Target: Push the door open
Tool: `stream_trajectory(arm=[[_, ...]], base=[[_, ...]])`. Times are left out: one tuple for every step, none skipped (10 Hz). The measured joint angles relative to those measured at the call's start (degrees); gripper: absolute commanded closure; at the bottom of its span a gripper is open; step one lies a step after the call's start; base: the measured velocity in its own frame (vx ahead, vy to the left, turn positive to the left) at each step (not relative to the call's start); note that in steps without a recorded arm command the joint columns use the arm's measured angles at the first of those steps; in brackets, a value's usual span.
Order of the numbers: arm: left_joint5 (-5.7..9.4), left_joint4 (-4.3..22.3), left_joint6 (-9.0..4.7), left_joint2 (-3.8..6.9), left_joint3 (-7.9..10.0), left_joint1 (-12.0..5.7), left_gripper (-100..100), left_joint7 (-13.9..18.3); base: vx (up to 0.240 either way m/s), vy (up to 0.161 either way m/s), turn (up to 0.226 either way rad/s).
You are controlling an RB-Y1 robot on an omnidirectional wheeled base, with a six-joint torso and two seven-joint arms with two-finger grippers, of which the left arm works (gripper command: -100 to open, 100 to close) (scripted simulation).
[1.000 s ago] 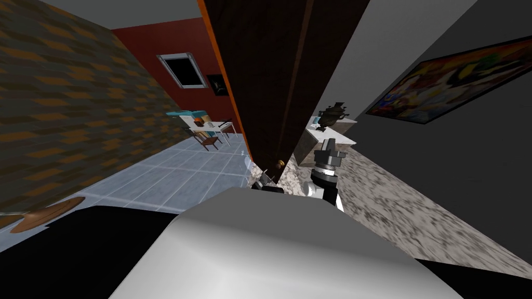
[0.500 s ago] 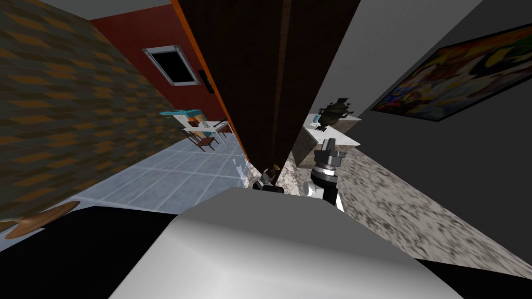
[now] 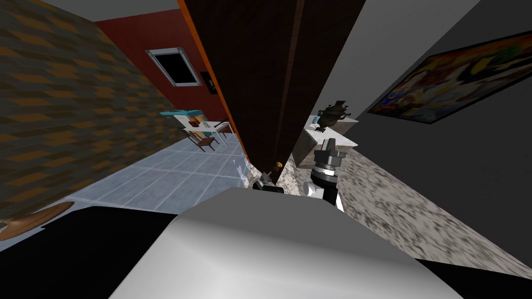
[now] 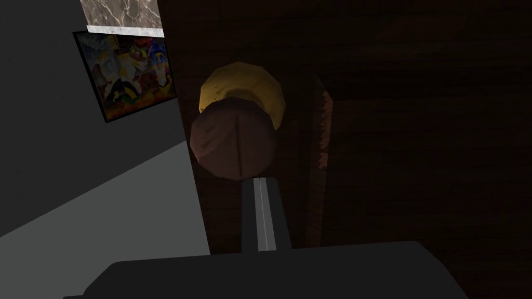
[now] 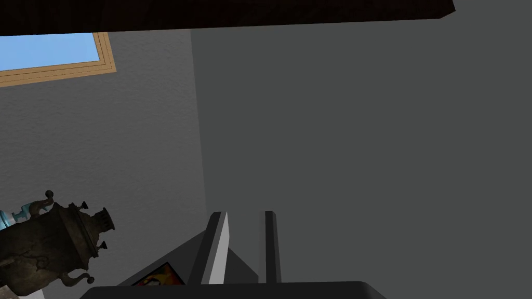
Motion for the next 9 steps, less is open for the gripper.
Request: stream_trajectory(arm=[[0.0,0.0,0.0,0.0,0.0,0.0,-100,0.0],[0.07,-0.2,-0.06,0.88,0.01,0.36,-100,-0.2],[0.25,-1.3,0.39,1.4,-0.01,1.07,-100,-0.1],[0.48,-1.5,0.63,0.86,0.16,1.31,-100,-0.3],[0.55,-2.3,0.85,0.01,0.11,1.88,-100,-0.2],[0.65,-2.3,0.89,-0.98,0.2,1.9,-100,-0.2],[0.67,-2.3,0.88,-1.08,0.21,1.91,-100,-0.3],[0.69,-2.3,0.87,-0.38,0.16,2.05,-100,-0.3],[0.74,-2.4,0.9,0.32,0.16,1.99,-100,-0.3]], base=[[-0.021,0.032,0.057],[-0.117,0.111,0.171],[-0.184,0.153,0.108],[-0.207,0.059,0.048],[-0.181,-0.034,0.039],[-0.076,-0.018,0.008],[0.073,-0.013,-0.02],[0.161,-0.03,-0.012],[0.176,-0.09,-0.013]])
